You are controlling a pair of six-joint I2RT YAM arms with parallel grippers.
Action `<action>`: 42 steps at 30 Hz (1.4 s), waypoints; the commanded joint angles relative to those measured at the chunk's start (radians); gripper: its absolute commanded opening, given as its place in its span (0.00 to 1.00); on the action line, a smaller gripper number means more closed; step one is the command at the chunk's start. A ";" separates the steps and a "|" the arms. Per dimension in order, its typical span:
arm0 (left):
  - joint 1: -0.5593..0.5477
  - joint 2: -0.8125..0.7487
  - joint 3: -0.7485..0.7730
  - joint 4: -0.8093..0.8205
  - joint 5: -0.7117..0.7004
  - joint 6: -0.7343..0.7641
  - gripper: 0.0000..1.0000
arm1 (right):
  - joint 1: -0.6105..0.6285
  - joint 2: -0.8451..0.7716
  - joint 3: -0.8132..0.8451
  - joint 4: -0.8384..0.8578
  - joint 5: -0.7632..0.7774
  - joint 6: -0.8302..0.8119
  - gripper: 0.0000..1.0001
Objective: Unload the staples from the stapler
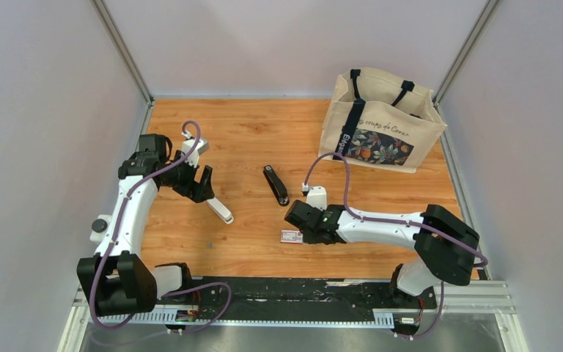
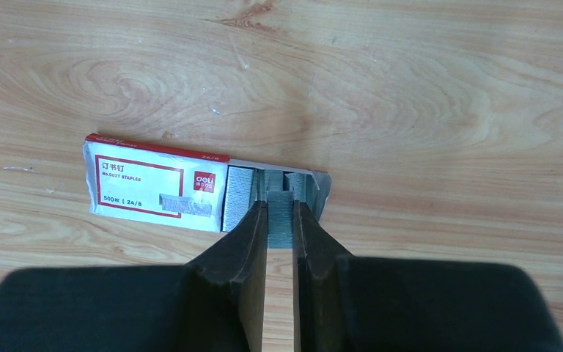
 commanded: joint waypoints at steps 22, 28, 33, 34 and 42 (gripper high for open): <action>-0.005 -0.037 0.000 -0.010 0.022 0.024 0.91 | 0.005 -0.064 0.017 -0.005 0.056 -0.002 0.27; -0.012 -0.038 0.000 -0.010 0.022 0.026 0.92 | 0.002 -0.145 -0.006 -0.040 0.095 0.008 0.26; -0.118 -0.041 -0.031 0.021 -0.033 0.032 0.91 | -0.047 -0.196 -0.076 -0.016 0.063 0.017 0.20; -0.146 -0.044 -0.040 0.030 -0.054 0.032 0.91 | -0.076 -0.207 -0.100 0.006 0.040 0.020 0.18; -0.422 0.035 -0.058 0.105 -0.194 0.046 0.82 | -0.222 -0.331 -0.302 0.257 -0.229 0.034 0.17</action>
